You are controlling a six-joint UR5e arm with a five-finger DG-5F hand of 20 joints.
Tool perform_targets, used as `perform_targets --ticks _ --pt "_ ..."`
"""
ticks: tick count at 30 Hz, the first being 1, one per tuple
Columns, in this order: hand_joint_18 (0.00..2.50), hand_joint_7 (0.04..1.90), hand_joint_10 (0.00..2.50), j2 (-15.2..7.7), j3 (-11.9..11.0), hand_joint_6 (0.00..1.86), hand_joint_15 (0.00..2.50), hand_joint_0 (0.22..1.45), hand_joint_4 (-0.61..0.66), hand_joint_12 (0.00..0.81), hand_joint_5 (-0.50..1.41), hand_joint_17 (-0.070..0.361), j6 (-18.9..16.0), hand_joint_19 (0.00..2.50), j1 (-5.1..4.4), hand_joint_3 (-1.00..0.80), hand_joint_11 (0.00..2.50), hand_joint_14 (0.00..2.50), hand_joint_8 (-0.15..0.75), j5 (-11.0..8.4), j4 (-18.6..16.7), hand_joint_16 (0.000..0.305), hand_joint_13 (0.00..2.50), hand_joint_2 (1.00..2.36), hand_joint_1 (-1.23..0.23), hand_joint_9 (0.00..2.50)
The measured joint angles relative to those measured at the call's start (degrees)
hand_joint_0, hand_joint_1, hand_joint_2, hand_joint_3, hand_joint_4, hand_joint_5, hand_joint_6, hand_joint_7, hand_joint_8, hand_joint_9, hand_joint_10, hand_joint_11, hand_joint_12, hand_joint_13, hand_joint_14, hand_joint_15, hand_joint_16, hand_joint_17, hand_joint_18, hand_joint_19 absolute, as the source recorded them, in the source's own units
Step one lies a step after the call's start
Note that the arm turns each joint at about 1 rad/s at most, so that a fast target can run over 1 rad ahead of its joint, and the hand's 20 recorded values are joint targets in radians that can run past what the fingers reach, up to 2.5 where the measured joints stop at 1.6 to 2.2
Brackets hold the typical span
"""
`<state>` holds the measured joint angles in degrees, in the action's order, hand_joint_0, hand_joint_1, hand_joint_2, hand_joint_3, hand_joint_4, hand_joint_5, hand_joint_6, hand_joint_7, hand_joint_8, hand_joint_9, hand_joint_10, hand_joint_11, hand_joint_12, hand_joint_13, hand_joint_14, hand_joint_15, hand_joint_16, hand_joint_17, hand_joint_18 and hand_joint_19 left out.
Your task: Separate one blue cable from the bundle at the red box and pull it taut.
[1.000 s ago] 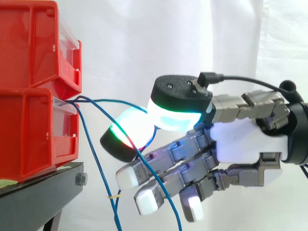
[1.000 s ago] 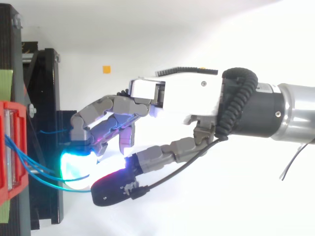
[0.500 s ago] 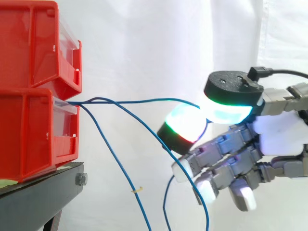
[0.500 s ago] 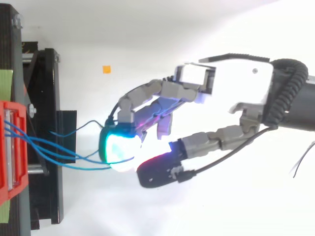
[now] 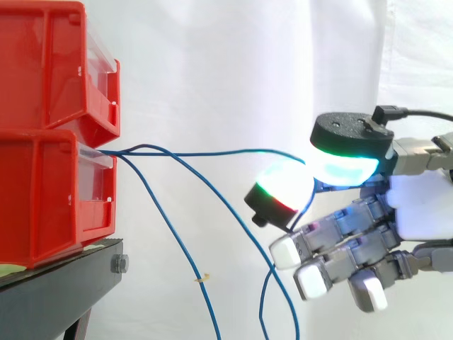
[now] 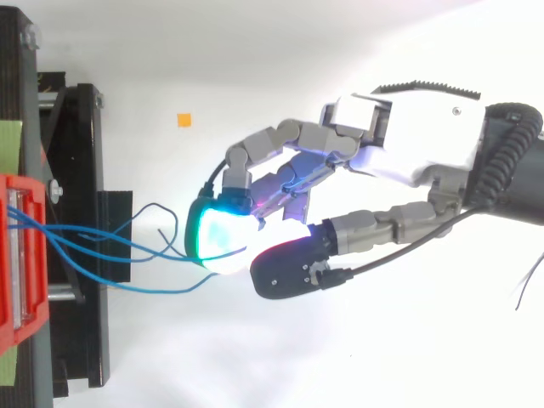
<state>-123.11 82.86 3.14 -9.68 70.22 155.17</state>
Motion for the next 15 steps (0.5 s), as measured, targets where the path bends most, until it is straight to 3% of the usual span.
perform_targets --ticks 8,15 --pt "0.88 1.14 0.01 -0.1 0.1 0.77 0.57 0.44 -0.25 0.445 -0.02 0.153 -0.8 0.82 -0.23 -0.15 0.35 0.01 0.333 -0.66 -2.6 0.068 0.88 1.56 -0.67 0.79" --pt "0.88 1.14 0.01 -0.1 1.2 0.77 0.57 0.44 -0.25 0.451 -0.02 0.154 -0.9 0.81 -0.26 -0.15 0.35 0.02 0.332 -0.55 -3.6 0.068 0.88 1.58 -0.66 0.80"
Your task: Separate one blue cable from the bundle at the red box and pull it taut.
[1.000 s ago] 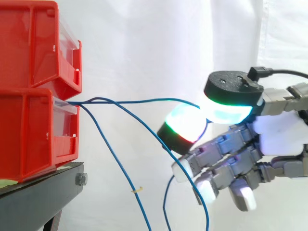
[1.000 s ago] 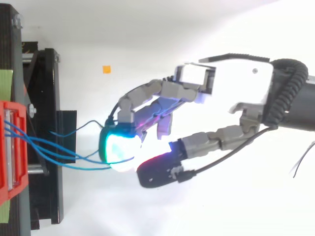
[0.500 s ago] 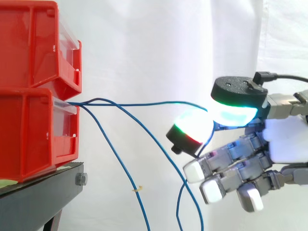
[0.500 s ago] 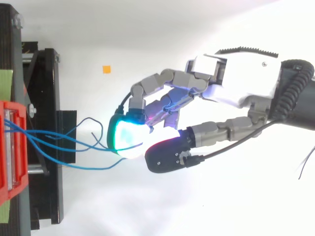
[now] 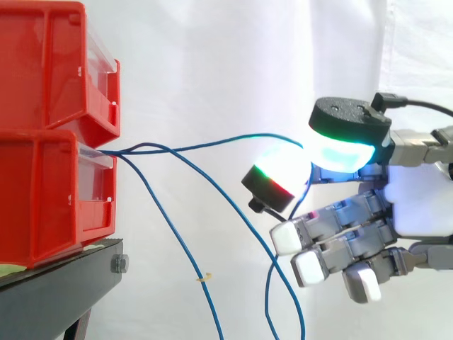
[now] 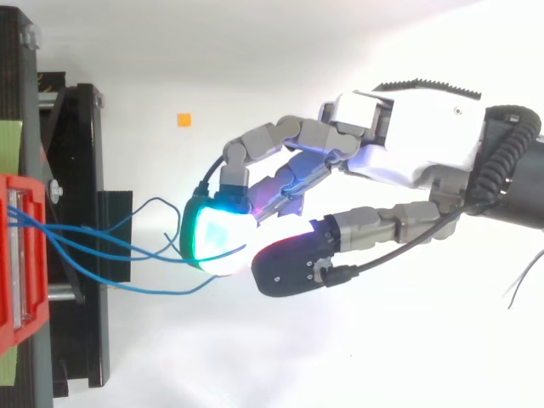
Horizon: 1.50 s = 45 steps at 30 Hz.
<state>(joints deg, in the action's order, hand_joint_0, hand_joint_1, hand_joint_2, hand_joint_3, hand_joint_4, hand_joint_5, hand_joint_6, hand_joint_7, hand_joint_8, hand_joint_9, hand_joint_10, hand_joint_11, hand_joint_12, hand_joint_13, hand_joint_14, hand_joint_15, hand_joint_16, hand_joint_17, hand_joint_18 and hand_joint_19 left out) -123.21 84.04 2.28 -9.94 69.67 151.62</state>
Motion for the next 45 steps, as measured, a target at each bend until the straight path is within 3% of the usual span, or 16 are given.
perform_targets --ticks 5,10,25,45 --pt "0.88 1.14 0.01 0.0 1.7 0.77 0.56 0.44 -0.25 0.452 -0.02 0.154 -0.1 0.81 -0.06 -0.15 0.36 0.01 0.333 -0.03 -3.6 0.069 0.88 1.59 -0.65 0.80" --pt "0.88 1.15 0.01 0.0 2.1 0.77 0.56 0.43 -0.25 0.451 -0.02 0.155 0.2 0.81 -0.12 -0.16 0.35 0.02 0.336 -0.01 -4.8 0.069 0.88 1.61 -0.65 0.80" --pt "0.87 1.15 0.01 0.1 2.2 0.77 0.57 0.43 -0.25 0.454 -0.02 0.155 5.5 0.80 -0.20 -0.15 0.35 0.01 0.333 1.36 -3.1 0.069 0.87 1.62 -0.65 0.79" --pt "0.87 1.16 0.01 0.1 2.2 0.77 0.56 0.43 -0.26 0.452 -0.02 0.155 6.2 0.80 -0.23 -0.15 0.35 0.02 0.332 1.30 -3.0 0.069 0.86 1.63 -0.65 0.80"
